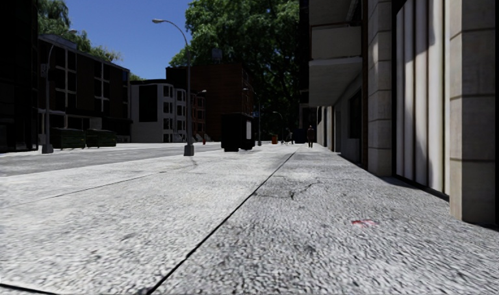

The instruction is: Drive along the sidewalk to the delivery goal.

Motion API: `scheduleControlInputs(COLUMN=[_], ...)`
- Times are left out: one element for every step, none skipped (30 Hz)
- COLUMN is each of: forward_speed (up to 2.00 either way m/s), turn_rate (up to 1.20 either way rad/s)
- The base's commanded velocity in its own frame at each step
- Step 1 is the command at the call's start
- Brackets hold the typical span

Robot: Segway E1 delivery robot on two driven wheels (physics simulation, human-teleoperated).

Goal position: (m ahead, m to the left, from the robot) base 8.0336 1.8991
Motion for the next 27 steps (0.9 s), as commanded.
scheduleControlInputs(forward_speed=[1.64,1.64,1.64,1.64,1.64,1.64,1.64,1.64,1.64,1.64,1.64,1.64,1.64,1.64,1.64,1.64,1.64,1.64,1.64,1.64,1.64,1.64,1.64,1.64,1.64,1.64,1.64], turn_rate=[0.68,0.68,0.68,0.68,0.68,0.68,0.67,0.67,0.67,0.67,0.67,0.67,0.67,0.67,0.64,0.53,0.36,0.00,0.00,0.00,0.00,0.00,0.00,0.00,0.00,0.00,0.00])
